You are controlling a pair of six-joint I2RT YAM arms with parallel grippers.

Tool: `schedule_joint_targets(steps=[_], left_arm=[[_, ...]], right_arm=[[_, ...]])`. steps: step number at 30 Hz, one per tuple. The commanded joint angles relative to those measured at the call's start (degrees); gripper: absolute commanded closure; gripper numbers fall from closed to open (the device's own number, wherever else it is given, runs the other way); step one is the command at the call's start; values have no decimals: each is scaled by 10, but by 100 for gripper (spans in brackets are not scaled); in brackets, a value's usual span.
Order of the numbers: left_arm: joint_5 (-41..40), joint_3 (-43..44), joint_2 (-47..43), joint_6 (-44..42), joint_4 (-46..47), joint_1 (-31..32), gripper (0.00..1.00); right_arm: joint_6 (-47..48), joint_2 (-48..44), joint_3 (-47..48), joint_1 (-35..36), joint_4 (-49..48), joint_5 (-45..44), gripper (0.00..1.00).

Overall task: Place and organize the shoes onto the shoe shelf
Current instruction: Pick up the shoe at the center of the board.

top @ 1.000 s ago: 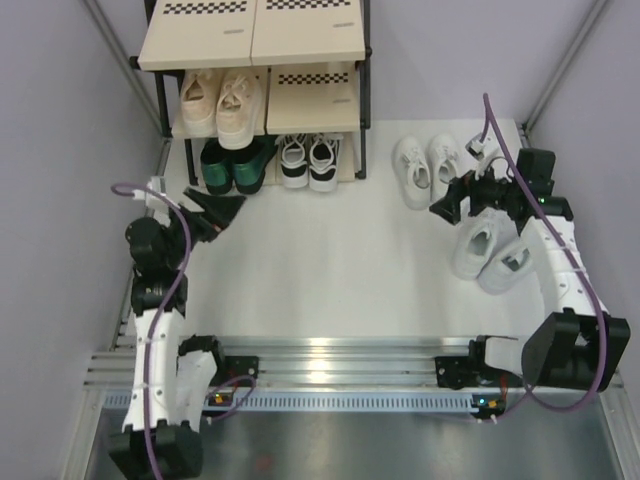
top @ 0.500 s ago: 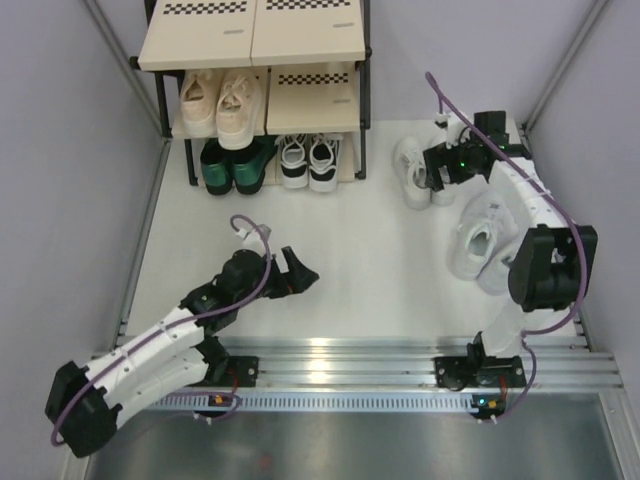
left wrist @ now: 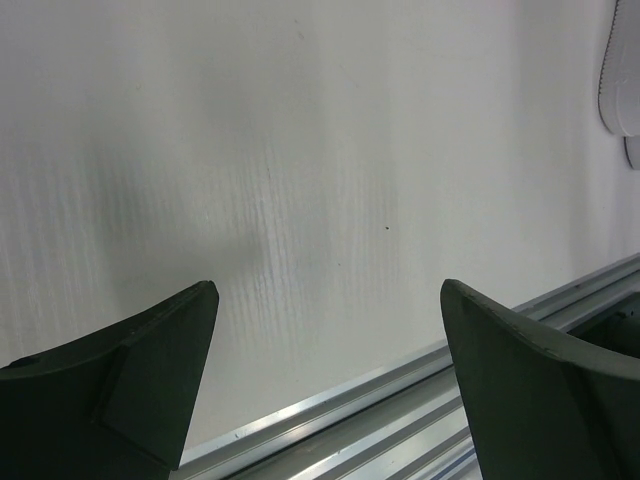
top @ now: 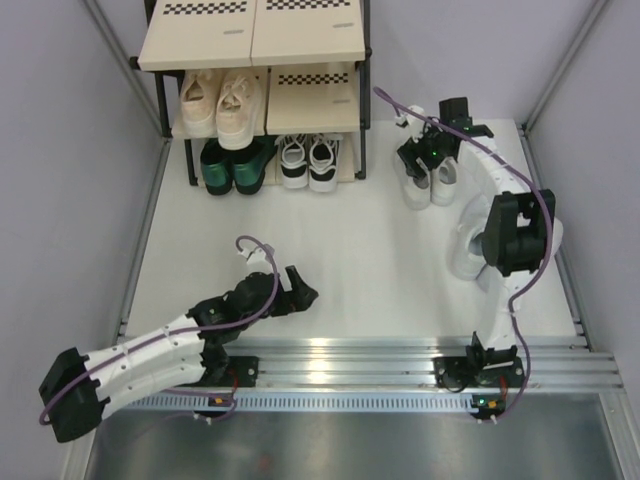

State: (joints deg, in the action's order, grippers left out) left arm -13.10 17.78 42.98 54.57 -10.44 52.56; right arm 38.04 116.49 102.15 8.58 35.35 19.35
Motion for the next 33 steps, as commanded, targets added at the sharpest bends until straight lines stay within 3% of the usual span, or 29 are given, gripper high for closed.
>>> schedule_joint_targets(steps=[1, 11, 16, 23, 26, 27, 29, 33], left_arm=[[-25, -13, -22, 16, 17, 3, 2], [-25, -31, -25, 44, 17, 3, 2], [-34, -40, -37, 57, 28, 3, 2], [-18, -81, -45, 98, 116, 2, 2], [2, -94, -42, 102, 177, 3, 2], [7, -95, -36, 102, 210, 3, 2], [27, -93, -23, 103, 244, 3, 2], [58, -77, 41, 113, 338, 3, 2]], right_arm=[[33, 16, 33, -11, -9, 9, 22], [39, 72, 42, -22, -27, -5, 34], [40, 95, 51, -21, -37, -12, 48], [18, 121, 56, -22, -57, -17, 61], [-10, 121, 53, -22, -65, -25, 79], [-23, 115, 43, -24, -76, -18, 91], [-65, 76, 19, -29, -92, 1, 100], [-140, -19, -74, -44, -136, 53, 100]])
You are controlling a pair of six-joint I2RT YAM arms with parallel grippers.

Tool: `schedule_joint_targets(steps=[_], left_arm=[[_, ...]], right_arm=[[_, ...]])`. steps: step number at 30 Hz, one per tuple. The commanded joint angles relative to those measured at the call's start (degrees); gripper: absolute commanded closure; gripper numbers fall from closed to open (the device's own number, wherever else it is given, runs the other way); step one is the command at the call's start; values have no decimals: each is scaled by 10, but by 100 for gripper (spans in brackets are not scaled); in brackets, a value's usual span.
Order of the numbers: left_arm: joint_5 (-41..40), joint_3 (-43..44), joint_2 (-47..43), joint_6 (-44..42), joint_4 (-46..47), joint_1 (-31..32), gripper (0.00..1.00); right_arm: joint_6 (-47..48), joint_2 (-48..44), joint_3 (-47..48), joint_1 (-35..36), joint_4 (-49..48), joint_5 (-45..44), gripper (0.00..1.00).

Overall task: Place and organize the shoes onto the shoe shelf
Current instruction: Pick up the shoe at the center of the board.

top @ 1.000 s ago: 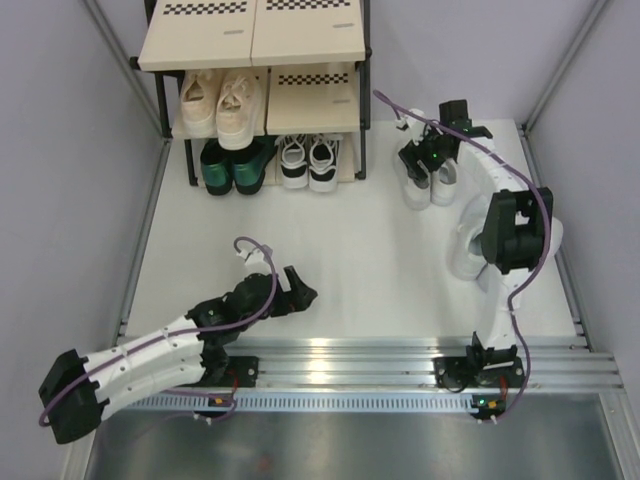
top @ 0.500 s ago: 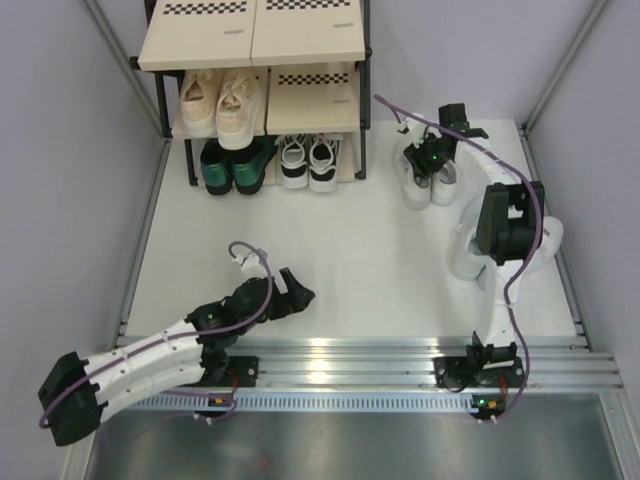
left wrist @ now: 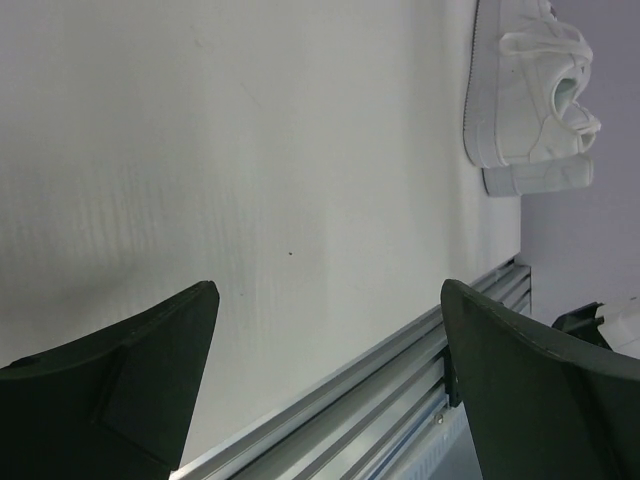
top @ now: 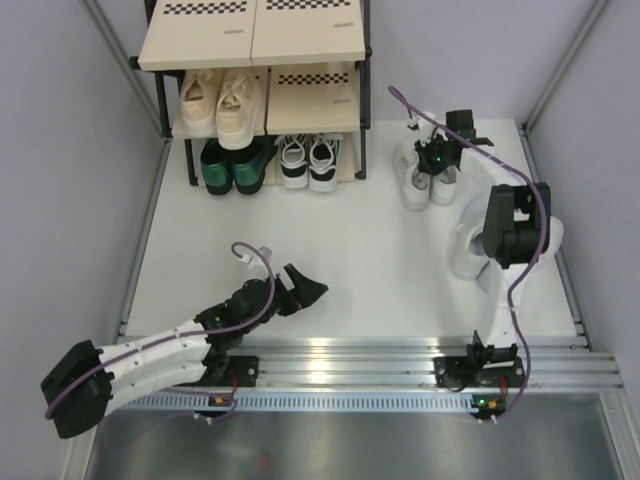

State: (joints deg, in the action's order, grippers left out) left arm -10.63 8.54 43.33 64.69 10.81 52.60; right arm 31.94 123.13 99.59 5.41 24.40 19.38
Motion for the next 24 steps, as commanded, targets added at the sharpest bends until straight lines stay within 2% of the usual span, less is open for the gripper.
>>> schedule_joint_targets(steps=[1, 7, 12, 17, 24], left_arm=[[39, 23, 50, 12, 151, 2, 2], [62, 98, 148, -11, 216, 14, 2], [48, 162, 247, -37, 288, 62, 2], [29, 211, 336, -16, 351, 105, 2], [26, 267, 429, 13, 440, 118, 2]], right_arm=[[-93, -106, -64, -18, -34, 76, 100], [-191, -266, -201, -36, -56, 162, 100], [-269, -384, -313, -40, -69, 231, 100], [-387, -488, -407, -41, -90, 255, 100], [-497, -592, -493, -38, -99, 236, 100]])
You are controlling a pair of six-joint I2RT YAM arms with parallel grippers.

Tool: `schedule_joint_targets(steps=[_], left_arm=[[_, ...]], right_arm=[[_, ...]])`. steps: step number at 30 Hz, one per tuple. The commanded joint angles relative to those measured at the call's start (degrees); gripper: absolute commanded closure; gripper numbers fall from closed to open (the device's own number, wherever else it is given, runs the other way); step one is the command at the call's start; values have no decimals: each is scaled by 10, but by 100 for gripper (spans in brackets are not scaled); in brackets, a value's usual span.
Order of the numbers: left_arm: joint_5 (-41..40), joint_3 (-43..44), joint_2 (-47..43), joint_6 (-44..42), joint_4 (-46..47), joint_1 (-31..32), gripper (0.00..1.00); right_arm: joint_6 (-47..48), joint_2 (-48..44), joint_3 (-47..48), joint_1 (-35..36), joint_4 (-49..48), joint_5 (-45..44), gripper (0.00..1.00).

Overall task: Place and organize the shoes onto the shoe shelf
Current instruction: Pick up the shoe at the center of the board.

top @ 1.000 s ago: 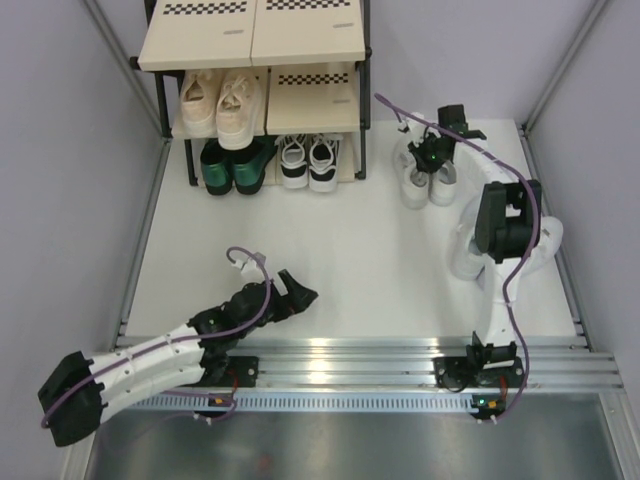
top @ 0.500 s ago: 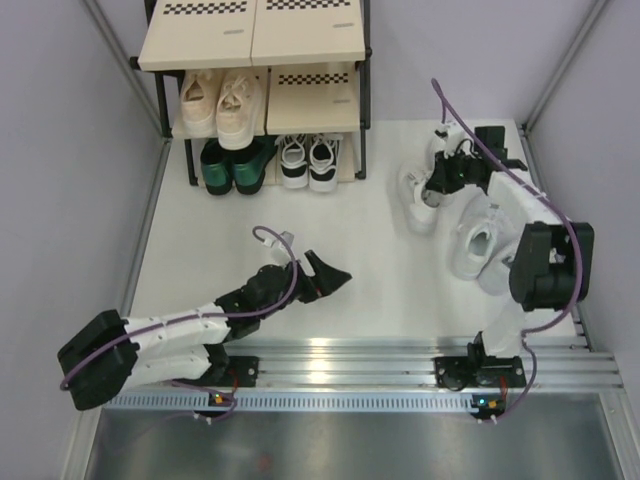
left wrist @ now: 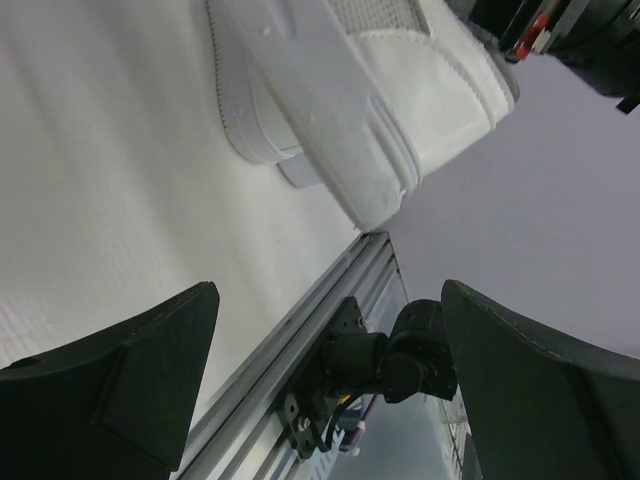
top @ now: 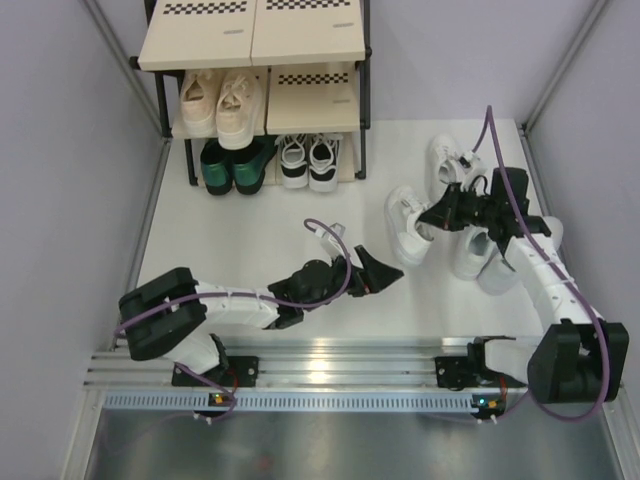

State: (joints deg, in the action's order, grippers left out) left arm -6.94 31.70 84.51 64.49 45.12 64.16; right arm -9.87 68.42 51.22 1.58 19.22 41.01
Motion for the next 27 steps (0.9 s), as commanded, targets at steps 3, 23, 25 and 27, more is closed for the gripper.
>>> schedule_joint_targets(steps=[3, 23, 25, 27], left_arm=[[-25, 56, 39, 21, 100, 3, 2], [-117, 74, 103, 94, 152, -11, 16], [-120, 65, 102, 96, 174, -18, 21], [-113, 55, 102, 100, 196, -24, 33]], right_arm=[[-99, -62, -23, 2, -38, 26, 100], [-42, -127, -64, 64, -34, 41, 100], [-20, -126, -62, 66, -17, 42, 100], [2, -126, -60, 67, -5, 46, 100]])
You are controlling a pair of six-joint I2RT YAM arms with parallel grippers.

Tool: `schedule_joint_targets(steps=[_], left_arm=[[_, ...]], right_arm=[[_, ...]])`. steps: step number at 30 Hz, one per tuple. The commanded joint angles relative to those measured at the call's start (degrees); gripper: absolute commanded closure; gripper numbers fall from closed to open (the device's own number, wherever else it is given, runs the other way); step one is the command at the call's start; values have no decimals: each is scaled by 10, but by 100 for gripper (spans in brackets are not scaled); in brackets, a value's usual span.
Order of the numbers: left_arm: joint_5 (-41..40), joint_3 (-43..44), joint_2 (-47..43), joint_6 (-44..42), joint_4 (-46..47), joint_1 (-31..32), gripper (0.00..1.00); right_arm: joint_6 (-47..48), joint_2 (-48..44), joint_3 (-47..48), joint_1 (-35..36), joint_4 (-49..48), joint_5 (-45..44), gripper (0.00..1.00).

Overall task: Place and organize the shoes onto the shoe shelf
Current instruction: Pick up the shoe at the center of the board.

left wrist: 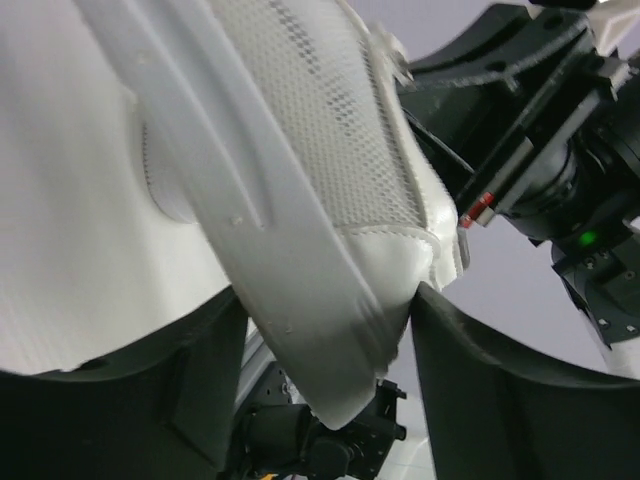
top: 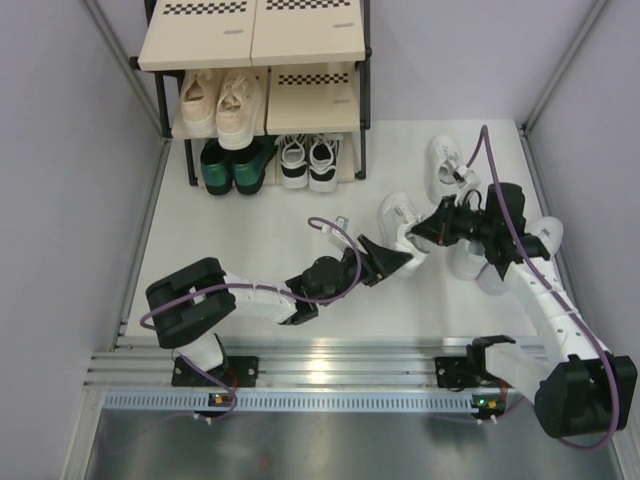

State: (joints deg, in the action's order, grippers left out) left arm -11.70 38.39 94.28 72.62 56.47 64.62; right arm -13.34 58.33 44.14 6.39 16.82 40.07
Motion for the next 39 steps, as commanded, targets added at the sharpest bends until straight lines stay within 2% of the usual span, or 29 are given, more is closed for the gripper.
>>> schedule_joint_targets(steps=[1, 2, 3, 6, 8, 9, 10, 11, 15, 17, 21, 25, 26, 30, 32, 39], left_arm=[[-61, -14, 5, 21, 88, -34, 39], [-53, -16, 6, 21, 97, -38, 47], [-40, -19, 6, 22, 100, -41, 63], [-22, -34, -2, 22, 97, -53, 96], [-13, -46, -15, 10, 95, -61, 100], [-5, -54, -23, 6, 96, -63, 100], [13, -69, -28, -2, 96, -70, 100], [26, -76, -42, -14, 94, -73, 100], [90, -119, -87, -51, 82, -97, 100], [114, -153, -118, -65, 89, -112, 100], [203, -195, -170, -93, 101, -143, 100], [297, -207, -246, -131, 59, -171, 100], [310, -210, -261, -150, 41, -173, 100], [381, -216, -327, -199, -16, -185, 100], [404, -215, -361, -225, -42, -191, 100], [494, -209, -401, -233, -56, -227, 100]], right_arm=[[44, -23, 14, 19, 24, 58, 100], [50, -23, 15, 19, 31, 62, 100], [63, -24, 15, 20, 34, 62, 100], [105, -24, 27, 20, 59, 62, 100], [147, -23, 39, 20, 89, 72, 100], [165, -22, 44, 19, 99, 79, 100], [206, -22, 49, 19, 112, 83, 95], [228, -21, 60, 19, 128, 90, 81], [324, -21, 86, 13, 191, 116, 52], [336, -23, 94, 11, 201, 118, 37], [312, -29, 82, 6, 172, 116, 15], [255, 2, 61, 6, 99, 145, 3], [236, 6, 58, 6, 76, 125, 1], [80, 23, 31, 6, -85, 149, 1], [40, 37, 26, 6, -160, 186, 1], [-72, 76, 23, 8, -291, 307, 1]])
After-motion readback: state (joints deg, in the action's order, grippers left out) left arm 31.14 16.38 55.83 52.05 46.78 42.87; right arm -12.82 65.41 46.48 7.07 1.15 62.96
